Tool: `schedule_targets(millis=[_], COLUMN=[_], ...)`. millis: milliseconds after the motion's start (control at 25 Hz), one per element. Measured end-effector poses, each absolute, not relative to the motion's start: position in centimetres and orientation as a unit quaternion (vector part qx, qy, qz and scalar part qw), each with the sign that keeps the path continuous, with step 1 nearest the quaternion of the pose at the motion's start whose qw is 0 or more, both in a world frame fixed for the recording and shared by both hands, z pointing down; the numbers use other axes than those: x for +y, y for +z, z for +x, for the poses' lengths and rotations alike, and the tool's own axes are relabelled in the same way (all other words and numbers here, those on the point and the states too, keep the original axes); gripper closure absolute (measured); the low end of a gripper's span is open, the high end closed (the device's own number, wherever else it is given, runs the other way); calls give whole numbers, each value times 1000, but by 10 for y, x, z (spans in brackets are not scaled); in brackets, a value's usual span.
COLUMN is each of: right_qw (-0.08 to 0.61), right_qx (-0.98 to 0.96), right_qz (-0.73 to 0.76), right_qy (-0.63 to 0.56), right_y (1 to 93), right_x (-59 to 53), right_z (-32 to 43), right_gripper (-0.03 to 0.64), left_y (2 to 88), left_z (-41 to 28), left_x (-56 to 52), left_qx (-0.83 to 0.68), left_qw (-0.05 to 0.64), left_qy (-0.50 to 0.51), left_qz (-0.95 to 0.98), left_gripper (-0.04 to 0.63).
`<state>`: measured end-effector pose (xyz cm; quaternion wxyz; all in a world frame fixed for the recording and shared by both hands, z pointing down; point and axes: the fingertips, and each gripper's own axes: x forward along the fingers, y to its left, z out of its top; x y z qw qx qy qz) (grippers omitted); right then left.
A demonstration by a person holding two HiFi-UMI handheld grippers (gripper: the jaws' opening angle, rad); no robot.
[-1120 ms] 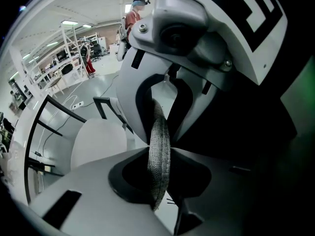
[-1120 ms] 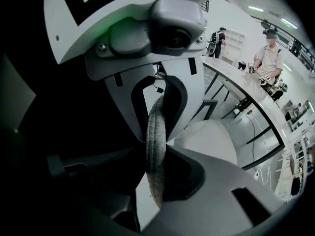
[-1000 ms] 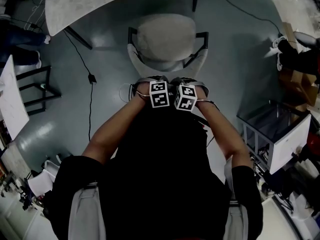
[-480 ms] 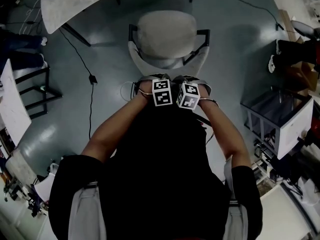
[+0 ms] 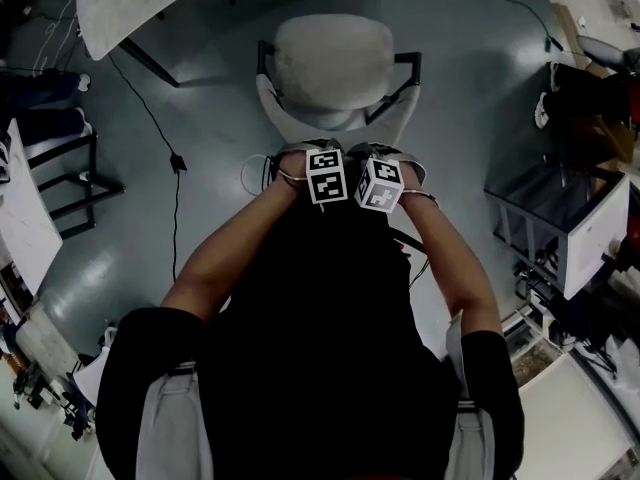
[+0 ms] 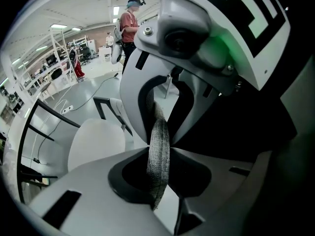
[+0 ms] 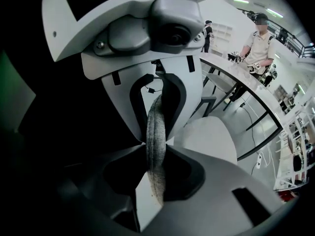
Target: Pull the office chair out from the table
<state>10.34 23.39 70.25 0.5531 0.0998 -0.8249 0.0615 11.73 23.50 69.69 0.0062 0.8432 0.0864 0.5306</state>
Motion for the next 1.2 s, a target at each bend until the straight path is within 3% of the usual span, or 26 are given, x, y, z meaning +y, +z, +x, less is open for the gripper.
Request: schedule_targets(millis=[640,880,1200], right_qw=[541,553,492], right_qx=[-834,-829,-863], right_qz=[88,79,113], right_qy=[68,20,28], right_y=[703,699,649], right_x=[254,251,250], right_z=[112,109,121], right_gripper=[528,525,537], left_y=[699,695,655], left_z=[126,122,123], left_x=[254,252,246], left_qx=[77,81,65], left_qw=[17,12,29], left_qy=[541,548,506], left_qz=[838,832,860], left_gripper=[494,482,482])
